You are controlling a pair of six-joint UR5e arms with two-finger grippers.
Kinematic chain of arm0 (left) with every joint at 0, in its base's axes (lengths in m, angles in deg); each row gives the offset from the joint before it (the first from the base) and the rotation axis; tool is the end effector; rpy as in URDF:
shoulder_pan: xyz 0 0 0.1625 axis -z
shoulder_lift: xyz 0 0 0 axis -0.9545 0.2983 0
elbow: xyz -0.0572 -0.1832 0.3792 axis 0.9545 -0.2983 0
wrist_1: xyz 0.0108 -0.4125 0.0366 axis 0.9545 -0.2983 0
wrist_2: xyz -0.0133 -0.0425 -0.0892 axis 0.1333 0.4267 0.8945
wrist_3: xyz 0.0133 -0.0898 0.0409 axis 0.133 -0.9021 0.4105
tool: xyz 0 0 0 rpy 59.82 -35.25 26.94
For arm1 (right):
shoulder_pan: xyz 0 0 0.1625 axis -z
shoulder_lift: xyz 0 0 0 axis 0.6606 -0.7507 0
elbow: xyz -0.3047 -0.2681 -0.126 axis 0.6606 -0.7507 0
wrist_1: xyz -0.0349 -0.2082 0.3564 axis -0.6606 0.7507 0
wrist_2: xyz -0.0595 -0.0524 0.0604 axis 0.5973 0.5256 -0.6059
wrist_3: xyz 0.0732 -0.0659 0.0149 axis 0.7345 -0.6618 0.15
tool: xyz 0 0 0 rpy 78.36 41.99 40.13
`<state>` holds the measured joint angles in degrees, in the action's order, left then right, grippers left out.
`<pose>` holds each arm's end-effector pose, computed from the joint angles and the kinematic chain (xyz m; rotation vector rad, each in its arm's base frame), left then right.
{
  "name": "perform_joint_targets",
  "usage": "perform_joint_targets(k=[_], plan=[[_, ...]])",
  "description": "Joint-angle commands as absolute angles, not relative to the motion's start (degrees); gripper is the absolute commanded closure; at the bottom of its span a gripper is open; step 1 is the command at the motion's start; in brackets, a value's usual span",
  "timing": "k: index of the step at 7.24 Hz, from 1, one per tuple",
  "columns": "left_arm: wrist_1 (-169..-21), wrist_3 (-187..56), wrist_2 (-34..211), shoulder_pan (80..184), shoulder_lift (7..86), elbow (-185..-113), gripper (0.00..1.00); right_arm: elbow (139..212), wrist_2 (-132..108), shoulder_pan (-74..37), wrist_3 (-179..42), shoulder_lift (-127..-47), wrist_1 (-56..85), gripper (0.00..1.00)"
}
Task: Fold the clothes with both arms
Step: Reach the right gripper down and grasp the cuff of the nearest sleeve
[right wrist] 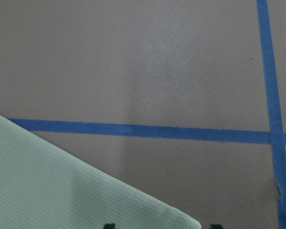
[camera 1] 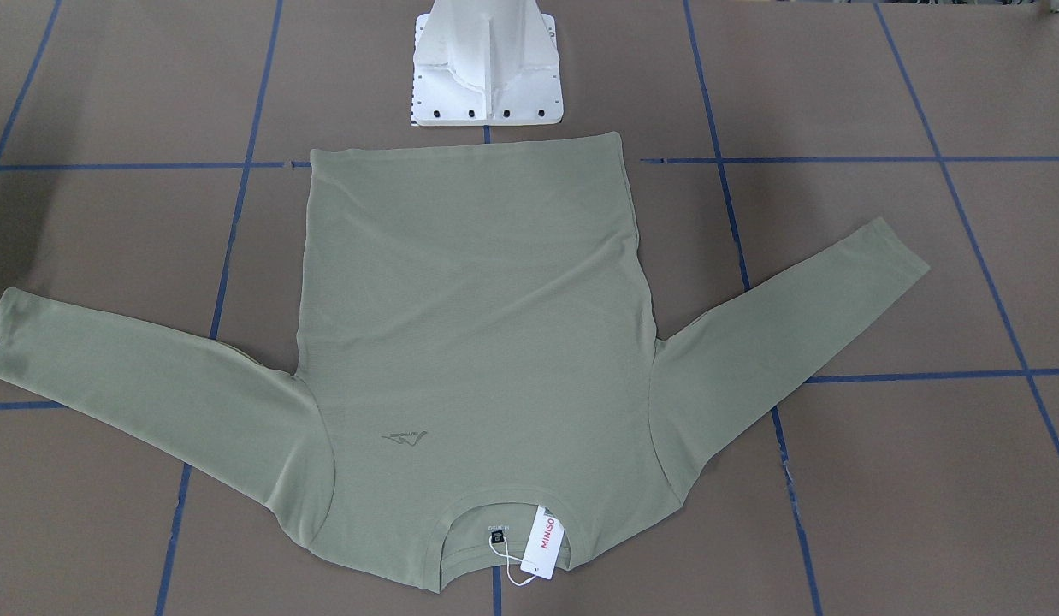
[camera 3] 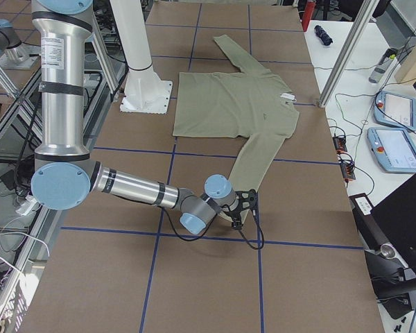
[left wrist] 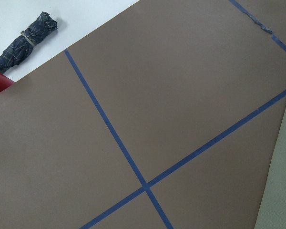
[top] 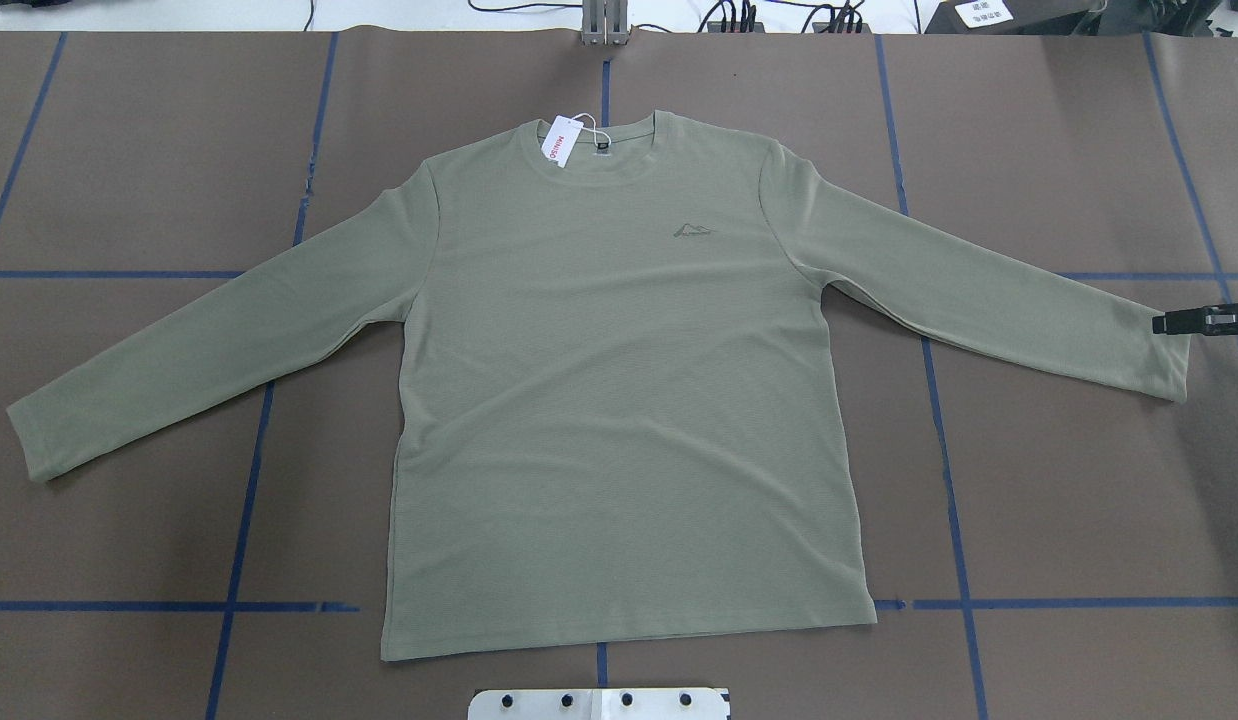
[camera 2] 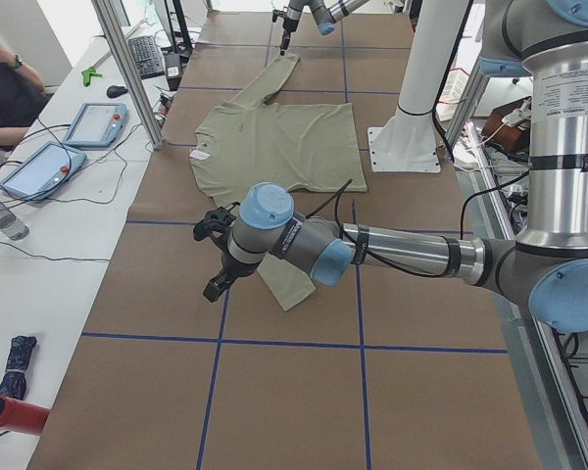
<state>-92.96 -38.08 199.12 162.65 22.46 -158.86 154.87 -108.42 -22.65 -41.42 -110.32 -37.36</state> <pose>-0.0662 -0.4803 0.5527 0.5913 0.6667 0.4008 -0.1327 -0.4648 0.7179 0.3467 -0.8321 0.0902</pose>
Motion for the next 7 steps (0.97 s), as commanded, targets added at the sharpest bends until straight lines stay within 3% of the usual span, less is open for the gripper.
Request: perform_joint_targets(k=[1, 2, 4, 7], plan=[[-93.0, -38.1, 199.1, 162.6, 22.3, -158.9, 0.00, 154.5, -108.3, -22.3, -41.4, -110.3, -37.4, 0.33], [-93.0, -38.1, 199.1, 162.6, 22.3, -158.8, 0.00, 154.5, -108.3, -22.2, -41.4, -110.3, -37.4, 0.38], [-93.0, -38.1, 199.1, 162.6, 22.2, -158.7, 0.00, 155.0, -108.3, -22.2, -41.0, -110.2, -37.3, 1.00], [-93.7, -38.1, 199.1, 162.6, 22.2, -158.4, 0.00, 157.6, -108.7, -22.4, -41.0, -110.1, -36.4, 1.00]])
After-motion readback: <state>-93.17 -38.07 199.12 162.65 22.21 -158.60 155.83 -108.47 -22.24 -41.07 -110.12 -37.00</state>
